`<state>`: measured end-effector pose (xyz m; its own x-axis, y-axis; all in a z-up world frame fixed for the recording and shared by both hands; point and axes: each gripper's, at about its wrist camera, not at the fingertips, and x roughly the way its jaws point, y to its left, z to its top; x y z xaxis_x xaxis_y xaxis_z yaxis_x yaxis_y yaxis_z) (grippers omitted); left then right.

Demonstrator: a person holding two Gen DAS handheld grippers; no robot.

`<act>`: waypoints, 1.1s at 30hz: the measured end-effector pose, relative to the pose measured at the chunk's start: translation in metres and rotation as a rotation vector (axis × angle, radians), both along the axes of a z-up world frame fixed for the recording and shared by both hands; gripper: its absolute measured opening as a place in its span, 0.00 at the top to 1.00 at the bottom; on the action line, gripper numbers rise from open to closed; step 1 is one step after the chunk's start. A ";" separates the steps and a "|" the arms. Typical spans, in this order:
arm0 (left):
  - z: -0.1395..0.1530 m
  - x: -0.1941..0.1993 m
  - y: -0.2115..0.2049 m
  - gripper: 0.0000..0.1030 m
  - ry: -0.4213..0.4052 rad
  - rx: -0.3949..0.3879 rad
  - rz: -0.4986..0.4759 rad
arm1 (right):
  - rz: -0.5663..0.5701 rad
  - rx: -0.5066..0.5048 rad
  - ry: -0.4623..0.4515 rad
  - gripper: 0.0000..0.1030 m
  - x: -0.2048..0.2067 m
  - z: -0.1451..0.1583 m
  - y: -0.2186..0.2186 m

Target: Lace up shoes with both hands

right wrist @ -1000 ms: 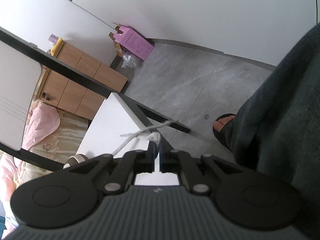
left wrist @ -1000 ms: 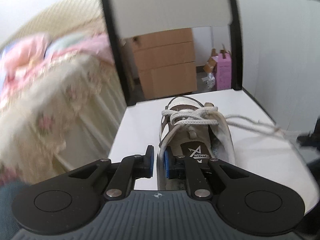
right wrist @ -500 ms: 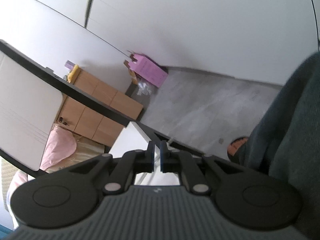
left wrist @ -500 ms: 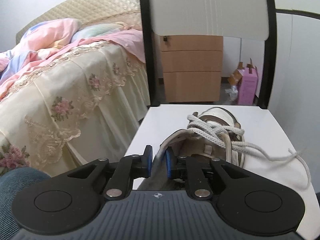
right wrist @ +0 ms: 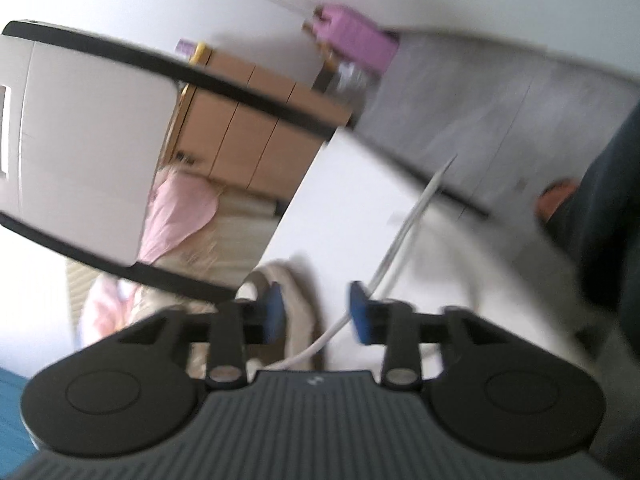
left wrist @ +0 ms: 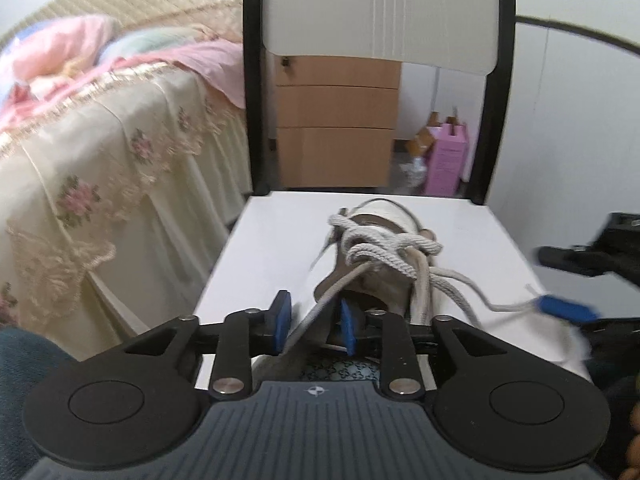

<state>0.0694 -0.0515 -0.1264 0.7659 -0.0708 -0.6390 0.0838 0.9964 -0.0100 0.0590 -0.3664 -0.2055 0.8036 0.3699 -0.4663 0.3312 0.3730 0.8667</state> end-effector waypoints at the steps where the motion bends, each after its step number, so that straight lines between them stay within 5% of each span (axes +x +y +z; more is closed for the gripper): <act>1: 0.001 -0.001 0.002 0.70 0.008 -0.023 -0.010 | 0.020 0.025 0.002 0.58 0.003 -0.001 0.003; 9: 0.004 -0.005 0.015 0.58 0.016 -0.003 -0.027 | 0.119 0.052 0.085 0.56 0.024 -0.006 0.028; 17: -0.004 -0.002 0.016 0.58 0.054 0.058 -0.020 | 0.046 -0.073 0.072 0.58 0.039 -0.007 0.024; 23: -0.006 -0.001 0.018 0.58 0.073 -0.003 -0.044 | -0.001 -0.130 -0.001 0.85 0.050 -0.007 0.016; 29: -0.007 -0.001 0.017 0.51 0.109 -0.101 -0.108 | 0.031 -0.218 -0.119 0.89 0.060 0.002 0.027; 33: -0.008 0.000 0.014 0.51 0.084 -0.091 -0.113 | 0.035 -0.291 -0.234 0.89 0.064 0.026 0.039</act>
<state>0.0691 -0.0373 -0.1343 0.6937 -0.2136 -0.6878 0.1902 0.9754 -0.1111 0.1229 -0.3276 -0.1800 0.8898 0.2784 -0.3615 0.1196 0.6222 0.7737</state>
